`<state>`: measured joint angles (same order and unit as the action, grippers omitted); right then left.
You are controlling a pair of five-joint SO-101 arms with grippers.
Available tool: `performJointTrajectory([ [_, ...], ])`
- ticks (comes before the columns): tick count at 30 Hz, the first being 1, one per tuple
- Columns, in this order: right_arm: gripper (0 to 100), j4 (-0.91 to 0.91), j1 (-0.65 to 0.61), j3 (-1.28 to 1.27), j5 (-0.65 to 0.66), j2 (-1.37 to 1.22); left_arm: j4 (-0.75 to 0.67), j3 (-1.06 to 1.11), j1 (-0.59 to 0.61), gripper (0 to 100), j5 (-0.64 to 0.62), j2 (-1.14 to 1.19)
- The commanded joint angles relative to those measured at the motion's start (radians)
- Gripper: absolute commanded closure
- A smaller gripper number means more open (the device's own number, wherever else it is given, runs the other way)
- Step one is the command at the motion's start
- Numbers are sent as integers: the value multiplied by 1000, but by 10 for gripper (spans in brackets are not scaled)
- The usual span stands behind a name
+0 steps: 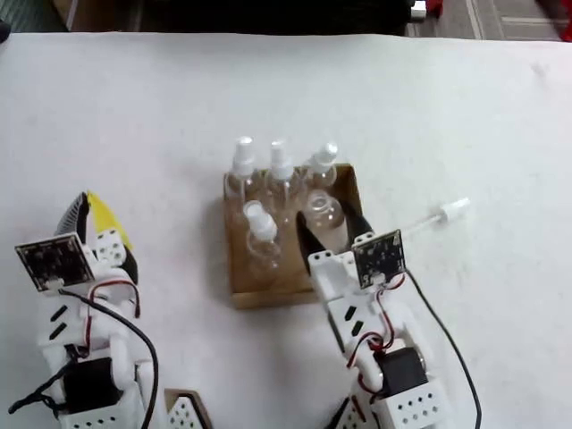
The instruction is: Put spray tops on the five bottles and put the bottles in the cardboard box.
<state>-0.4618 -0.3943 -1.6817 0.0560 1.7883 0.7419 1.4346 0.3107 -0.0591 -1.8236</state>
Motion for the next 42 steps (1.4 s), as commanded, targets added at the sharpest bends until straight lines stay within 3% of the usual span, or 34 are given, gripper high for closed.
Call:
performJointTrajectory([
  [1, 982, 19, 7, -9, -8, 8, -34, -6, -15, 976, 9, -8],
  [19, 979, -85, -24, -9, 0, 8, -32, -5, -16, 976, 9, -8],
  [24, 895, -99, -21, -9, 2, 8, -31, -5, -16, 976, 9, -8],
  [42, 889, -114, -12, -9, 52, 8, -31, -5, -16, 976, 9, -8],
])
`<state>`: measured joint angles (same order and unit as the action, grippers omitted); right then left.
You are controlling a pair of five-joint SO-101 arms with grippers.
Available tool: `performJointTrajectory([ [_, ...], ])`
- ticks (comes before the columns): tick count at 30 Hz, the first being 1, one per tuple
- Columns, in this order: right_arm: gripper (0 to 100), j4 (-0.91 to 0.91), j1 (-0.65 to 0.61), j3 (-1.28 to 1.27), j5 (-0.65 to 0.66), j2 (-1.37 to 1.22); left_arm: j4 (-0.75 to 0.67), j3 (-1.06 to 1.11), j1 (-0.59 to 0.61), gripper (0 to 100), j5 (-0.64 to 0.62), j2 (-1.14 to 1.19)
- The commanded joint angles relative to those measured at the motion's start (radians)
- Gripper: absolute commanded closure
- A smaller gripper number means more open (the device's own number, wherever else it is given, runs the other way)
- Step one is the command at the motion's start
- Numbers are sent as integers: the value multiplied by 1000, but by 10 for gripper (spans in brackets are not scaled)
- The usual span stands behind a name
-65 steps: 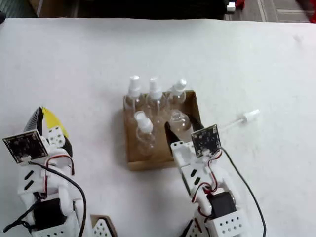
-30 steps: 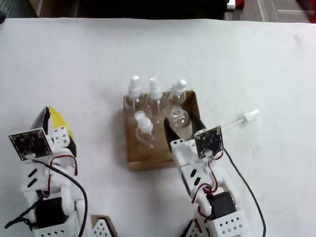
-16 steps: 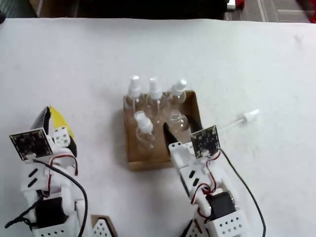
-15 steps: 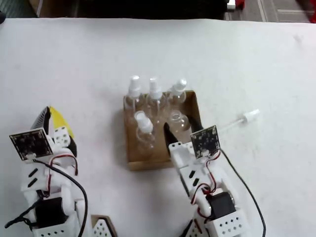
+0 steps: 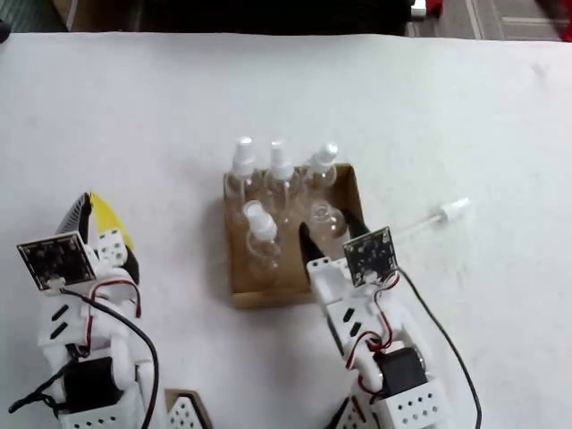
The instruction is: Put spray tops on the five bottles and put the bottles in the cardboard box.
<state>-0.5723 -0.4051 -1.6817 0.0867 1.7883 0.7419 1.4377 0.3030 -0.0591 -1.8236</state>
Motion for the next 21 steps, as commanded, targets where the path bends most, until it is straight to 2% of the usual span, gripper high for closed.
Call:
performJointTrajectory([
  [1, 889, -4, -1, -9, 23, 8, -31, -8, -8, 976, 9, -8],
  [11, 888, -19, -1, -9, 52, 8, -31, -8, -8, 976, 9, -8],
  [16, 834, -19, -2, -9, 52, 8, -31, -8, -8, 976, 9, -8],
  [21, 836, -19, -2, -9, 52, 8, -31, -8, -8, 976, 9, -8],
])
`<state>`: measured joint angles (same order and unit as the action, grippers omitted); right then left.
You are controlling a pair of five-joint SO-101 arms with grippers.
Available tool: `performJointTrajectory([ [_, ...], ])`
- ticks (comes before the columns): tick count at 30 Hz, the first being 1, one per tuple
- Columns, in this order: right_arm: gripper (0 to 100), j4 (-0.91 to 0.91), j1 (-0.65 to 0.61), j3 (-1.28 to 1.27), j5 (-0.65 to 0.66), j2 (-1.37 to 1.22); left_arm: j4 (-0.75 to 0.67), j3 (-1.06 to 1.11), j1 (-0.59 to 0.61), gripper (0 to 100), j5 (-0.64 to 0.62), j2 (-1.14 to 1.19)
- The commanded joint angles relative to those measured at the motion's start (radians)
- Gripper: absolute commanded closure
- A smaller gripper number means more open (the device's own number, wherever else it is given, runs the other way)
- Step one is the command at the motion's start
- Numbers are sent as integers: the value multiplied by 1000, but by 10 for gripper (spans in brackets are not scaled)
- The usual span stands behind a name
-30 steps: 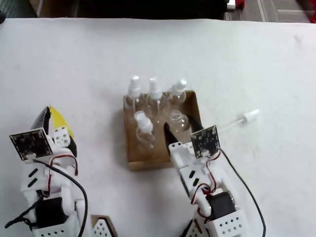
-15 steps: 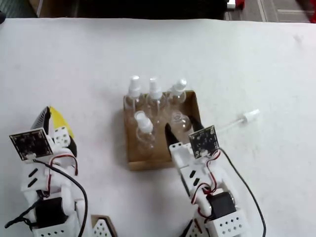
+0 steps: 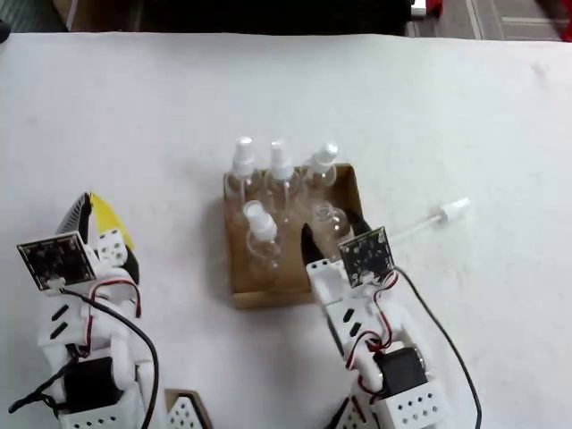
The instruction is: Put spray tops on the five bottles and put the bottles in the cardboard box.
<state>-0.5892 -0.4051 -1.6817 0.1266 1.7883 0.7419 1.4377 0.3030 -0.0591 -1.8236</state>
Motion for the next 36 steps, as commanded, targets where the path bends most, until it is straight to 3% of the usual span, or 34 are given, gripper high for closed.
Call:
performJointTrajectory([
  [1, 836, -2, -2, -9, 12, 8, -31, -8, -8, 976, 9, -8],
  [36, 796, -16, -64, -9, 87, 7, -29, -8, -10, 976, 9, -8],
])
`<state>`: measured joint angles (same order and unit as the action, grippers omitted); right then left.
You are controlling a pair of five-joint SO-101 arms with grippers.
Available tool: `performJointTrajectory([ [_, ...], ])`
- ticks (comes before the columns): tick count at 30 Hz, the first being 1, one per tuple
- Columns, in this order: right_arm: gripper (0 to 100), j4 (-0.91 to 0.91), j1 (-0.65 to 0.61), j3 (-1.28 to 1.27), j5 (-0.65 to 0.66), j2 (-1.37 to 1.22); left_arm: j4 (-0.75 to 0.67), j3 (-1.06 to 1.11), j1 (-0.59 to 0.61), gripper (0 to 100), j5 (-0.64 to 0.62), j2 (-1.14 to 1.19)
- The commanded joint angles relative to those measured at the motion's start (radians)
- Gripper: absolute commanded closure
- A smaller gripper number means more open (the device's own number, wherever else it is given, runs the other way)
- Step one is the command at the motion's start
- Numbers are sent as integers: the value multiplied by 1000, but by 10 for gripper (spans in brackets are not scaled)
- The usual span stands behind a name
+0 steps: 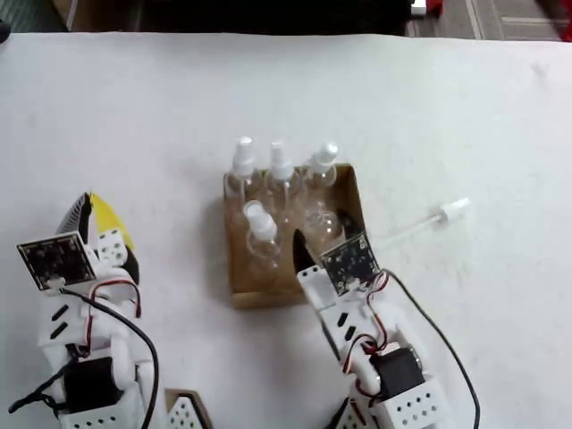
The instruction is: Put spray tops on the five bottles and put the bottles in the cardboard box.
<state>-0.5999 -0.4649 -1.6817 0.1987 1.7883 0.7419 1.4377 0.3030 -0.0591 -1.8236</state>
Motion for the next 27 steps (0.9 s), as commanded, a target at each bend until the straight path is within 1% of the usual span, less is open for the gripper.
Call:
performJointTrajectory([
  [1, 796, -5, -4, -9, 15, 7, -29, -8, -10, 976, 9, -8],
  [6, 796, -5, -1, -9, 17, 7, -29, -8, -10, 976, 9, -8],
  [11, 796, -5, -5, -9, 78, 7, -31, -8, -10, 976, 9, -8],
  [17, 793, -16, -7, -9, 84, 7, -31, -8, -10, 976, 9, -8],
  [20, 761, -22, -24, -9, 84, 7, -28, -8, -10, 976, 9, -8],
  [25, 762, -27, -13, -9, 84, 8, -28, -8, -10, 976, 9, -8],
  [27, 779, -25, 5, -9, 84, 12, -28, -8, -10, 976, 9, -8],
])
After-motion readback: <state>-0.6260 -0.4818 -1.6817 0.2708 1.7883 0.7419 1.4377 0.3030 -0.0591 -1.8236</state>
